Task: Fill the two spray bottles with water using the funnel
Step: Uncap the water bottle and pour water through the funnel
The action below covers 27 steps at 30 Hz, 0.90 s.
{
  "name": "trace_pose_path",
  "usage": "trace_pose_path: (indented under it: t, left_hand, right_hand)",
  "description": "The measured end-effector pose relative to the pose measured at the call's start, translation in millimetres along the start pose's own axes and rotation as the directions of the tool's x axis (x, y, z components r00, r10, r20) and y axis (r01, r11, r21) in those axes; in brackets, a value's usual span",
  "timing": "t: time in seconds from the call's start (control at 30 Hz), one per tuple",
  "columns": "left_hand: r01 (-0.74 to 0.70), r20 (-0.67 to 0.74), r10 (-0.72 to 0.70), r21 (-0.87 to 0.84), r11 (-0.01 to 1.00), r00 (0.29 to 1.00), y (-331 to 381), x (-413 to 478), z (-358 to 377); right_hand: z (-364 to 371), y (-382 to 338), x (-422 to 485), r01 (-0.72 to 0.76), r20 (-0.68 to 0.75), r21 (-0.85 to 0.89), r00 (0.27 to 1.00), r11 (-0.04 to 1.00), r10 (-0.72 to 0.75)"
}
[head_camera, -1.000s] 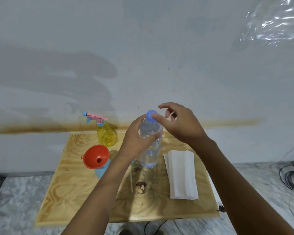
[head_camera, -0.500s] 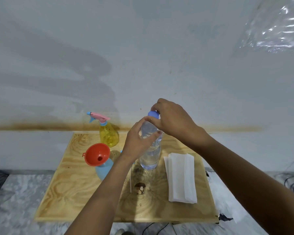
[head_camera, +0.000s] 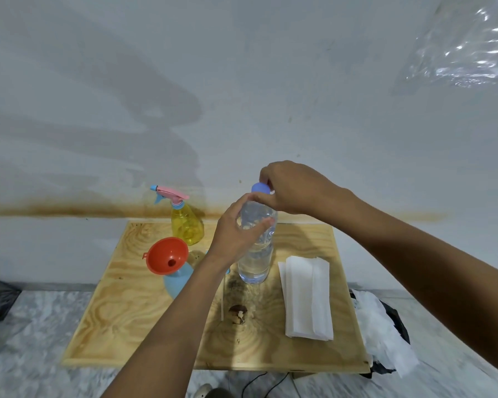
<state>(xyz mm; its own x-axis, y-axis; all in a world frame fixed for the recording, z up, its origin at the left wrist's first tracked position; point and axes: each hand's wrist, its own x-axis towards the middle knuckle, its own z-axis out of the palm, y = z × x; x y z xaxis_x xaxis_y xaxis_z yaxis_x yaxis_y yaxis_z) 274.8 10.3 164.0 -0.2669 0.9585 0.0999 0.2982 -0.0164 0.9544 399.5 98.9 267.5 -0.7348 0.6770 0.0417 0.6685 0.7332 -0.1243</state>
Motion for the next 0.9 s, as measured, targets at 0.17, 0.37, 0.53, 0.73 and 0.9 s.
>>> trace_pose_path:
  t: [0.17,0.37,0.53,0.73,0.9]
  left_hand:
    - [0.052,-0.009,-0.052,0.005,0.999,0.999,-6.7,2.1,1.5]
    - [0.015,-0.008,-0.015,-0.014,1.0,1.0,-2.8,0.9,0.5]
    - [-0.025,0.001,0.025,-0.024,0.999,1.0,0.3,-0.5,-0.2]
    - [0.044,0.002,-0.044,0.003,0.999,0.999,-9.6,2.5,0.3]
    - [0.009,0.0,-0.009,-0.016,1.0,1.0,-4.2,1.3,-1.0]
  right_hand:
    - [-14.9,5.2,2.3,0.234,0.138,-0.048,0.964,0.971,-0.225]
    - [-18.3,7.6,7.1,0.106,0.053,-0.034,0.993,0.994,-0.105]
    - [-16.2,1.7,10.8,0.065,0.079,-0.043,0.995,0.997,-0.062]
    - [-22.6,1.4,15.0,0.217,0.174,-0.132,0.966,0.967,-0.192]
    - [-35.7,10.5,13.8,0.357,0.262,-0.078,0.908,0.931,-0.327]
